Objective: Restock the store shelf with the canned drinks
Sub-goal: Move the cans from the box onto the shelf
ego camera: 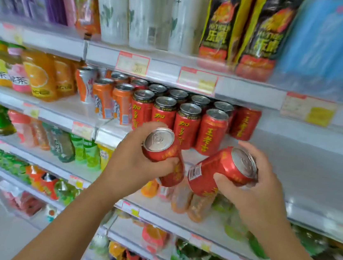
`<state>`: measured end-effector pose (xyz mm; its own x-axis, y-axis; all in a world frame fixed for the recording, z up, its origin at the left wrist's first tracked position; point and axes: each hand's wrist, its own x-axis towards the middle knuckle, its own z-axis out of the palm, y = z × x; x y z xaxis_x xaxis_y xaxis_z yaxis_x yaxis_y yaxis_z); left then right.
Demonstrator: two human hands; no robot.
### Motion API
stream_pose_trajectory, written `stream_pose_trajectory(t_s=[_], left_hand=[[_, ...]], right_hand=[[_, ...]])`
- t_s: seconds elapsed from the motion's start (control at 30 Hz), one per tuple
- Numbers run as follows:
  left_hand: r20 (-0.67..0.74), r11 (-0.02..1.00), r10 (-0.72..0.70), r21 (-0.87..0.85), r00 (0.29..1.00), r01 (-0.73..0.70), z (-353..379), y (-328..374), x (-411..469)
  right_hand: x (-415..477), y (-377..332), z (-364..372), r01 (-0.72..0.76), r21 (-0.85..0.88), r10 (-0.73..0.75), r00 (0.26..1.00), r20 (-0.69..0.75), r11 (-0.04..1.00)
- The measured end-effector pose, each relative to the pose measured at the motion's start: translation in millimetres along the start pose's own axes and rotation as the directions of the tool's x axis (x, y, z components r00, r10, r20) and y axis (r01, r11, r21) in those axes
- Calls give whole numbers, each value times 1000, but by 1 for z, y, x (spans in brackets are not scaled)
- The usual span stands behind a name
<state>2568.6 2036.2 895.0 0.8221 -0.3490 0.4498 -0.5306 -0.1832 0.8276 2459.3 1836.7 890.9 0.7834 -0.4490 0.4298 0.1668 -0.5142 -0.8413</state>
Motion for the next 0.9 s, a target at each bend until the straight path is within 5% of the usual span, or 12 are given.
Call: stream_pose_trajectory(t_s=[0.17,0.43,0.73,0.9], left_hand=[[-3,998,-32,-63,999,32,38,10,24],[26,995,-63,-70,998,64,62,4,40],[46,989,-75,-127,996,80,66,0,53],[68,987,-79,-138,995,88,67,0,58]], right_hand=[[48,10,-38,17,-77,-27,990,-138,997],[123,57,-41,-52,-309,38,998,-49,950],[151,95,-24,-117,-172,113,993,-31,978],[154,110,-19,-175,-260,174,984,-28,950]])
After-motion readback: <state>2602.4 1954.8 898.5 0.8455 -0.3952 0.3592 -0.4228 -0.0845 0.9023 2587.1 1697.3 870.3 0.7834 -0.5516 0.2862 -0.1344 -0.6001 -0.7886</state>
